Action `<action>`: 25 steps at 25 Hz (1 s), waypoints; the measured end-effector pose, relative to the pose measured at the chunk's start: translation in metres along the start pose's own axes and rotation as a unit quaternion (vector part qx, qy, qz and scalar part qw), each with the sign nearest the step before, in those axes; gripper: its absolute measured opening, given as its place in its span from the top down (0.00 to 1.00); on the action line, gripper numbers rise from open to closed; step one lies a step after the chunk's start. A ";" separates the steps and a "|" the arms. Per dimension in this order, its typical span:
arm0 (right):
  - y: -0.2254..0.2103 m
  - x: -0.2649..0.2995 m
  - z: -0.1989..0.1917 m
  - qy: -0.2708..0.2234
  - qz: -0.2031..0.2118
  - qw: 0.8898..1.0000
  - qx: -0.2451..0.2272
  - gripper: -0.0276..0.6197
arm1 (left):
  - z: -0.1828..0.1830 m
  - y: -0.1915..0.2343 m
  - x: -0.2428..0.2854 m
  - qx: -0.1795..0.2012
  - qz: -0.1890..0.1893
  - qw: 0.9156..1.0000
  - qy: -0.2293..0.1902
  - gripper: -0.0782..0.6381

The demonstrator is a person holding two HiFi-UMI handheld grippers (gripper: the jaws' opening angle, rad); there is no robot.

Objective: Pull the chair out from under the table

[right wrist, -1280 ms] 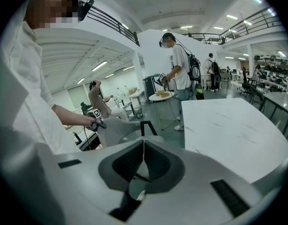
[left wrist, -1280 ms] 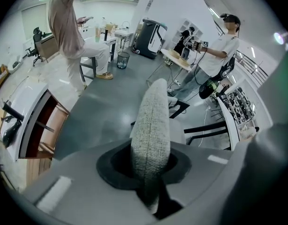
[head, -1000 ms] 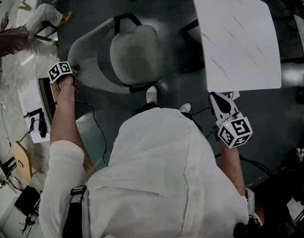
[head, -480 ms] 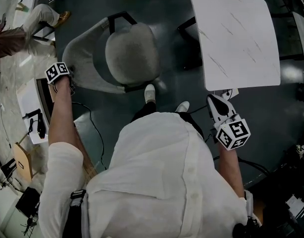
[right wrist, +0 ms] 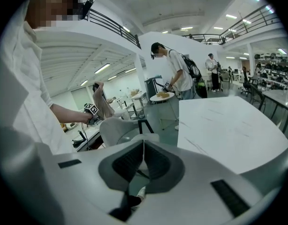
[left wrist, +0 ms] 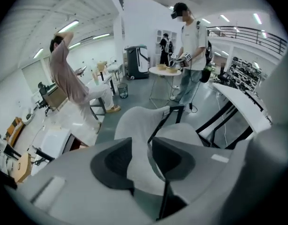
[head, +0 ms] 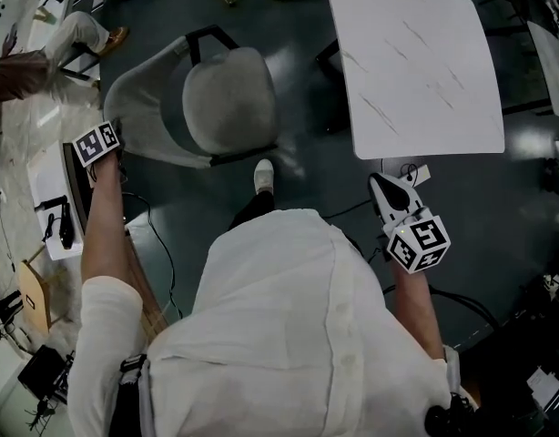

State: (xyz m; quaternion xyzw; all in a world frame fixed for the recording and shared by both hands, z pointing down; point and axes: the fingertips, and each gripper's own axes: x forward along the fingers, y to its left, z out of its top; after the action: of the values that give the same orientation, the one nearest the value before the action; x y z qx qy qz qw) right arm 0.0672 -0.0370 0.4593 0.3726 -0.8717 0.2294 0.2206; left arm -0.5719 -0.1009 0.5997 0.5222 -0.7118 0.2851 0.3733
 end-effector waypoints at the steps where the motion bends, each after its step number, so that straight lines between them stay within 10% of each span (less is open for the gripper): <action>1: -0.002 -0.007 -0.002 -0.006 0.005 1.000 -0.004 0.94 | 0.000 -0.013 -0.014 0.011 -0.002 1.000 -0.014 0.69; 12: -0.030 -0.112 -0.072 -0.033 0.071 0.997 -0.028 0.94 | -0.106 -0.252 -0.201 0.037 -0.150 0.979 -0.136 0.88; 25: 0.026 -0.155 -0.105 -0.034 0.157 0.986 -0.052 0.94 | -0.268 -0.471 -0.371 0.152 -0.418 0.891 -0.097 0.88</action>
State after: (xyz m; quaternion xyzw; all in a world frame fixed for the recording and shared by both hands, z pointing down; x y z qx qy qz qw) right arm 0.1667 0.1230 0.4508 0.2267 -0.9372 0.2029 0.1706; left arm 0.0064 0.1714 0.4490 0.8465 -0.4089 0.1554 0.3035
